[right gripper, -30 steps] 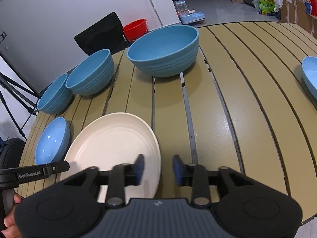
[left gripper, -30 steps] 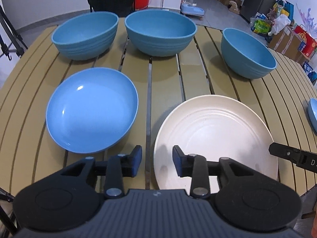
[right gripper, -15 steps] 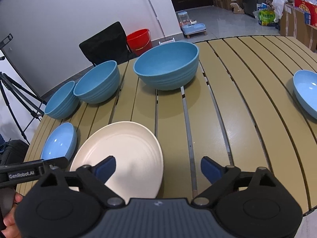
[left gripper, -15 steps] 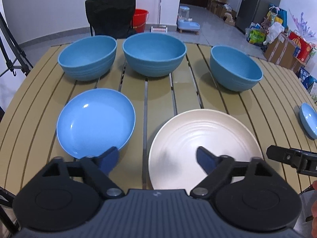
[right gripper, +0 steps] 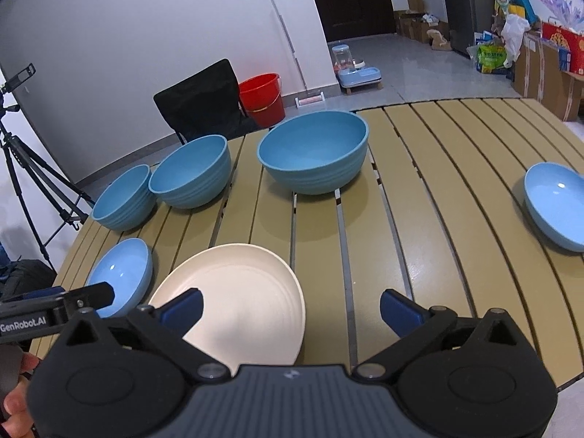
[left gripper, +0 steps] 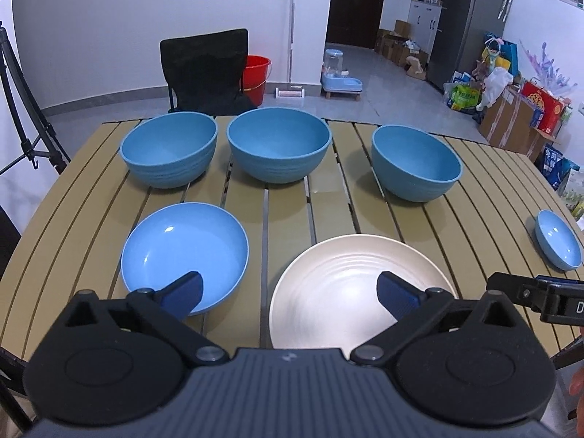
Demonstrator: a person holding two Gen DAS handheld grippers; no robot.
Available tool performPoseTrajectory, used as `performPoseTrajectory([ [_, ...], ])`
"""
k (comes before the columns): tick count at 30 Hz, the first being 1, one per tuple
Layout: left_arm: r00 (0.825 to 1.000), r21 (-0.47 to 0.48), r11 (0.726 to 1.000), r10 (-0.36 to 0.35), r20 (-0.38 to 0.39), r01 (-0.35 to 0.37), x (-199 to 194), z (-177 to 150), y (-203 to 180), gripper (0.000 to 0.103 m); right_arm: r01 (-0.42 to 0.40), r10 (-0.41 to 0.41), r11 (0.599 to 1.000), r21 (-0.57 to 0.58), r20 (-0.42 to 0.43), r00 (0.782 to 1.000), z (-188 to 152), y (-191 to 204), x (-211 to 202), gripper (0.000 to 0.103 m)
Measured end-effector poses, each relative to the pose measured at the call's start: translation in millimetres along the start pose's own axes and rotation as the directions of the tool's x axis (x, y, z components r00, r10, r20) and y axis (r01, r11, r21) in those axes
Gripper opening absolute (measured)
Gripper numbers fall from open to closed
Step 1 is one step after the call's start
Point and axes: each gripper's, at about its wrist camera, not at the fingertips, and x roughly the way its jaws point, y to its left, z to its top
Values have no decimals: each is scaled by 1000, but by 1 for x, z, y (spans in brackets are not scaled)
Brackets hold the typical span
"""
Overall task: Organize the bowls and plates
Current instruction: 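Withdraw both grippers and move them to the small blue plate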
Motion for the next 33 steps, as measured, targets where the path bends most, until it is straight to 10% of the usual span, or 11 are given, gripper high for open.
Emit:
performPoseTrajectory([
  [33, 996, 34, 997, -75, 42, 73, -28, 8, -36, 103, 111, -112, 994, 23, 96, 989, 0, -37, -62, 103],
])
